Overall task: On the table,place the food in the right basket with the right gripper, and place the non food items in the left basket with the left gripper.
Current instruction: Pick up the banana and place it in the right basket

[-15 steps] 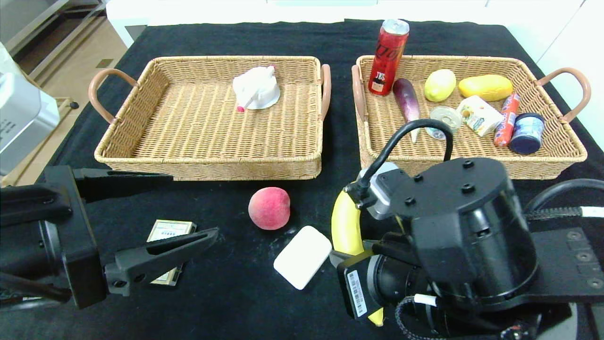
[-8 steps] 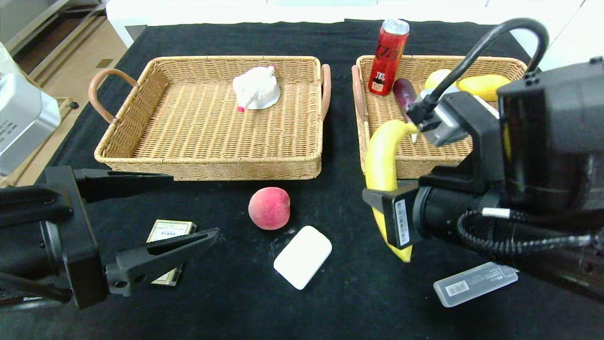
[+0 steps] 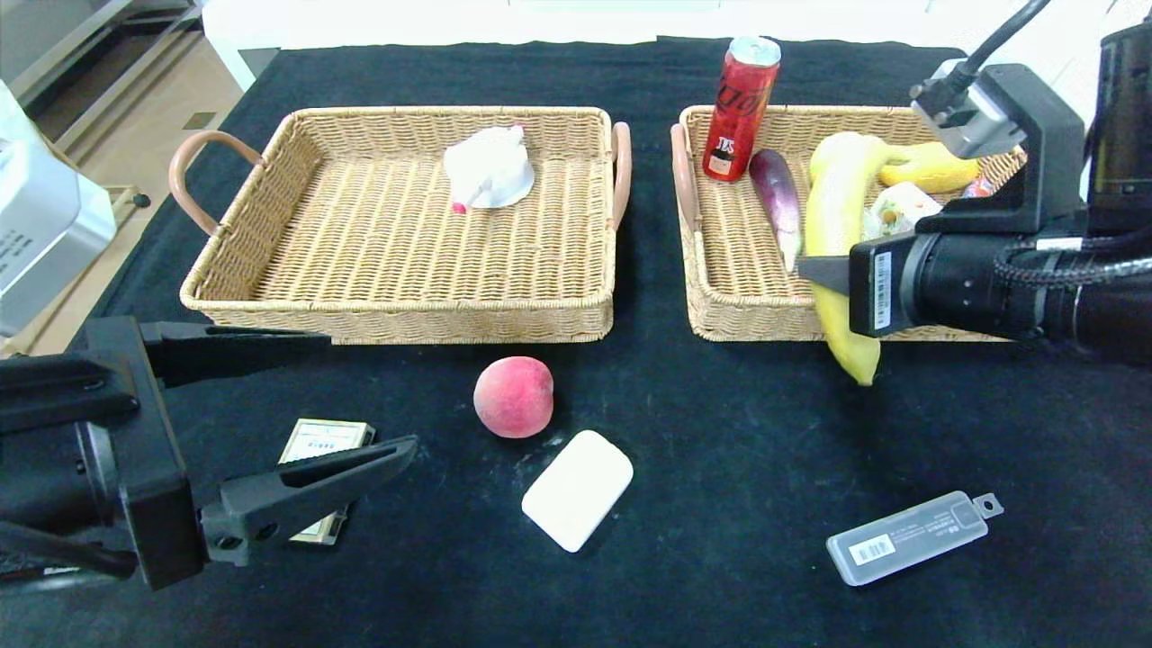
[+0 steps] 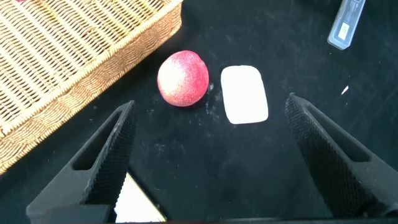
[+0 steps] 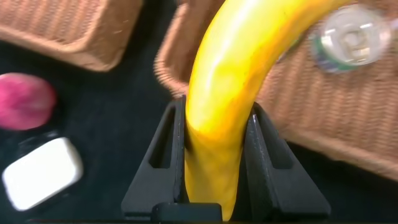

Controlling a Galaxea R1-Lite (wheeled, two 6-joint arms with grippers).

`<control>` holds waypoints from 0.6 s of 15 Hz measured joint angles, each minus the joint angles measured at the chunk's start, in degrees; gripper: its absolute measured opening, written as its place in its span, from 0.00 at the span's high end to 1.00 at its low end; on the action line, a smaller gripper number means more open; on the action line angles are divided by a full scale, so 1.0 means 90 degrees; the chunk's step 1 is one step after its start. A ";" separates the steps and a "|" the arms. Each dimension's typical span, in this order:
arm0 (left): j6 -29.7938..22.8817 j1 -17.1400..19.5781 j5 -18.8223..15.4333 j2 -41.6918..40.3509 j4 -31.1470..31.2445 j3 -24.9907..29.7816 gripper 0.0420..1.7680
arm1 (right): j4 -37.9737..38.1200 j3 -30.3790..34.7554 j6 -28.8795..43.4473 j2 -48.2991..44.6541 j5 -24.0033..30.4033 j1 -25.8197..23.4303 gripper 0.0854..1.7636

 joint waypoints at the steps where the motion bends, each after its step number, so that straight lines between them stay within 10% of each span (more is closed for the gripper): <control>1: 0.0000 0.0000 0.0000 0.0000 0.0000 0.0000 0.03 | 0.0001 -0.0060 -0.0083 0.0000 0.0054 -0.0252 0.67; 9: 0.0003 0.0000 0.0000 0.0003 0.0000 0.0000 0.03 | 0.0050 -0.1294 -0.0152 0.0555 0.0486 -0.1845 0.67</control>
